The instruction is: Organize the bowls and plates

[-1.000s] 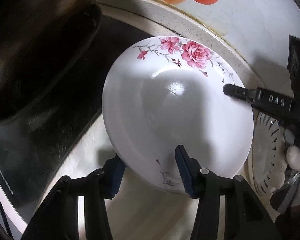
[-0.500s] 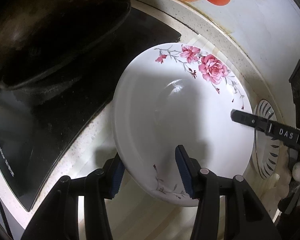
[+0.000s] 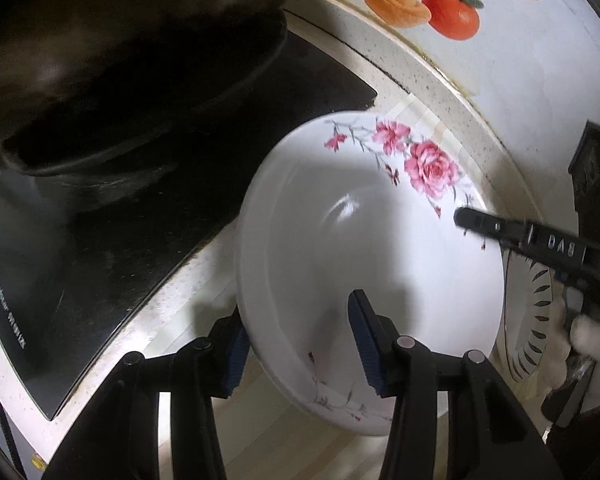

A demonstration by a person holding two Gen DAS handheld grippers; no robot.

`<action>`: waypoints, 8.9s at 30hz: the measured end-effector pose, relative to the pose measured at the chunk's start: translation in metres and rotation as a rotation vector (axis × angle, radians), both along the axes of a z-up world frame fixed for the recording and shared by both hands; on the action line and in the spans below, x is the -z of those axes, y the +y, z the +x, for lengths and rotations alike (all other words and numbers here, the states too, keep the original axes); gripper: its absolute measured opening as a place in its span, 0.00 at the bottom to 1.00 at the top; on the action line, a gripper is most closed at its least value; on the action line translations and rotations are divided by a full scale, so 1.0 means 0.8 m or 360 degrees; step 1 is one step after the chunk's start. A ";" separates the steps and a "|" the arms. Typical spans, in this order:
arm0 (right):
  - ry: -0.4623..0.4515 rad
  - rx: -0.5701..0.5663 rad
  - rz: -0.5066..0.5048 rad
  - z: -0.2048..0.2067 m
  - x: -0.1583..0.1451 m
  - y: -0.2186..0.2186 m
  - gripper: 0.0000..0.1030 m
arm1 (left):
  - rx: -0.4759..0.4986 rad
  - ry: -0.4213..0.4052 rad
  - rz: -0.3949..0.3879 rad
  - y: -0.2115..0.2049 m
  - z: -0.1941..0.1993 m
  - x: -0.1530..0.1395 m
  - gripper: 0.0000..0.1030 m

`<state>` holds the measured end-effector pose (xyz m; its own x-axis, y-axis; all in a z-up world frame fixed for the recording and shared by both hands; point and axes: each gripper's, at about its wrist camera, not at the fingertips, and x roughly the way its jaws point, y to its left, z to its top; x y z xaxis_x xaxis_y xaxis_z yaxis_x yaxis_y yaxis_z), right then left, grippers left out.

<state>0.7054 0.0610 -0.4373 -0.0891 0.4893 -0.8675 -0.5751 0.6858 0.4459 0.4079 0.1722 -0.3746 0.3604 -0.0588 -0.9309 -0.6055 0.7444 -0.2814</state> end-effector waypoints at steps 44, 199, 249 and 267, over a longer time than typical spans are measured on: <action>-0.0047 0.0917 0.0052 -0.418 -0.105 -0.370 0.17 | 0.1130 -0.0046 0.0074 -0.232 -0.149 -0.091 0.43; 0.0139 0.1068 -0.0276 -0.441 -0.052 -0.415 0.17 | 0.1392 0.0137 0.0145 -0.278 -0.094 -0.074 0.31; -0.0256 0.1160 -0.0353 -0.539 -0.224 -0.359 0.35 | 0.1333 -0.0134 0.0381 -0.236 -0.204 -0.213 0.32; -0.0467 0.1188 -0.0235 -0.709 -0.350 -0.337 0.35 | 0.1387 -0.0305 0.0358 -0.254 -0.323 -0.294 0.32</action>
